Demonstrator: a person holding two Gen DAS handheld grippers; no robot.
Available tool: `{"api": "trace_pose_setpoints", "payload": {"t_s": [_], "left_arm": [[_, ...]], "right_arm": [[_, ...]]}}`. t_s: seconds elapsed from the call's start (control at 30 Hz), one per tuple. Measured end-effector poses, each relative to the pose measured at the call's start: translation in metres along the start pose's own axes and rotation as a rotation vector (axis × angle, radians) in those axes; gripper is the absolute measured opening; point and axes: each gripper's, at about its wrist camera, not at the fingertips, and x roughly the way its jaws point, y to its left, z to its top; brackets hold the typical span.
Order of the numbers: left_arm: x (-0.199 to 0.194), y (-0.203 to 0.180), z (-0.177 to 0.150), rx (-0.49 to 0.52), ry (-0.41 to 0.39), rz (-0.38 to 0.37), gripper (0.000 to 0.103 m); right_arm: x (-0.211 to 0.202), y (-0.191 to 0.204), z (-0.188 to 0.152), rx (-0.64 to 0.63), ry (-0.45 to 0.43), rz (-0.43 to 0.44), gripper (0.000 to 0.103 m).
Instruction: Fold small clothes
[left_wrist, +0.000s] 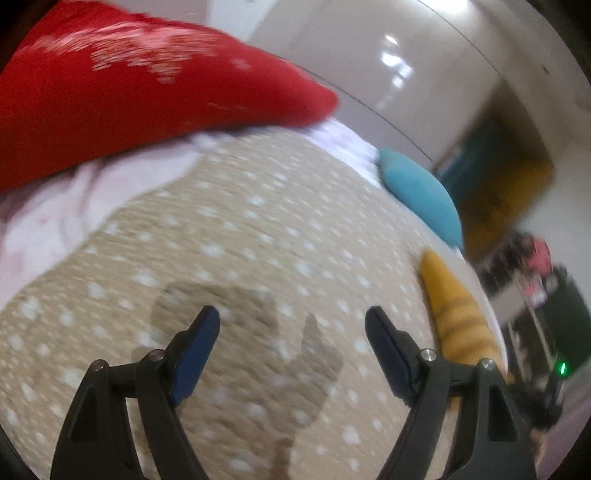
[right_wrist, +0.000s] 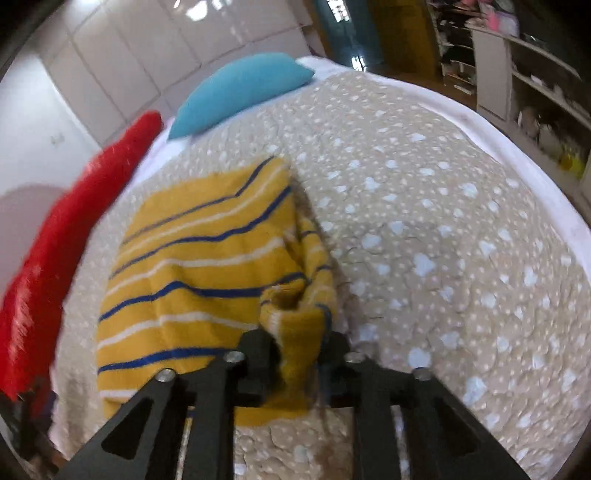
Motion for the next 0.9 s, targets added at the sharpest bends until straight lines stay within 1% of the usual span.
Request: {"api": "trace_pose_setpoints", "payload": {"t_s": [0.1, 0.13, 0.2, 0.23, 0.3, 0.4, 0.43, 0.47, 0.53, 0.57, 0.67, 0.73, 0.77, 0.8, 0.83, 0.87, 0.9], "left_arm": [[0.007, -0.033, -0.017, 0.097, 0.047, 0.008, 0.08], [0.01, -0.044, -0.023, 0.121, 0.069, 0.0, 0.08], [0.012, -0.065, -0.032, 0.16, 0.109, -0.033, 0.08], [0.013, -0.077, -0.036, 0.184, 0.126, -0.047, 0.08], [0.015, -0.106, -0.044, 0.253, 0.153, -0.056, 0.08], [0.023, -0.145, -0.051, 0.335, 0.177, -0.068, 0.08], [0.027, -0.163, -0.053, 0.363, 0.185, -0.082, 0.08], [0.03, -0.174, -0.053, 0.379, 0.188, -0.095, 0.08], [0.038, -0.197, -0.054, 0.414, 0.187, -0.118, 0.082], [0.045, -0.211, -0.055, 0.436, 0.186, -0.12, 0.084], [0.07, -0.245, -0.058, 0.485, 0.211, -0.107, 0.084], [0.092, -0.26, -0.064, 0.508, 0.235, -0.075, 0.084], [0.105, -0.265, -0.07, 0.531, 0.26, -0.033, 0.084], [0.118, -0.265, -0.076, 0.539, 0.29, 0.006, 0.084], [0.13, -0.261, -0.085, 0.523, 0.33, 0.025, 0.084], [0.137, -0.255, -0.09, 0.5, 0.367, 0.023, 0.084], [0.141, -0.248, -0.095, 0.471, 0.386, 0.015, 0.084]], "right_arm": [[-0.01, -0.009, -0.004, -0.003, -0.007, 0.04, 0.033], [-0.014, -0.011, -0.001, -0.007, -0.014, 0.052, 0.034], [-0.024, -0.02, -0.006, -0.018, -0.038, 0.064, 0.038], [-0.027, -0.022, -0.01, -0.024, -0.049, 0.063, 0.041], [-0.031, -0.028, -0.02, -0.039, -0.071, 0.068, 0.042], [-0.03, -0.041, -0.03, -0.041, -0.084, 0.1, 0.042], [-0.028, -0.046, -0.033, -0.036, -0.083, 0.11, 0.045], [-0.027, -0.052, -0.036, -0.026, -0.084, 0.117, 0.049], [-0.018, -0.068, -0.04, 0.01, -0.077, 0.132, 0.05], [-0.015, -0.078, -0.043, 0.041, -0.073, 0.163, 0.05], [-0.015, -0.097, -0.046, 0.117, -0.085, 0.271, 0.05], [-0.016, -0.098, -0.048, 0.12, -0.087, 0.288, 0.051], [-0.017, -0.098, -0.049, 0.117, -0.092, 0.292, 0.051], [-0.018, -0.098, -0.05, 0.115, -0.094, 0.292, 0.051], [-0.019, -0.098, -0.051, 0.114, -0.094, 0.292, 0.051], [-0.02, -0.098, -0.053, 0.114, -0.096, 0.295, 0.052], [-0.021, -0.1, -0.055, 0.116, -0.097, 0.3, 0.052]]}}
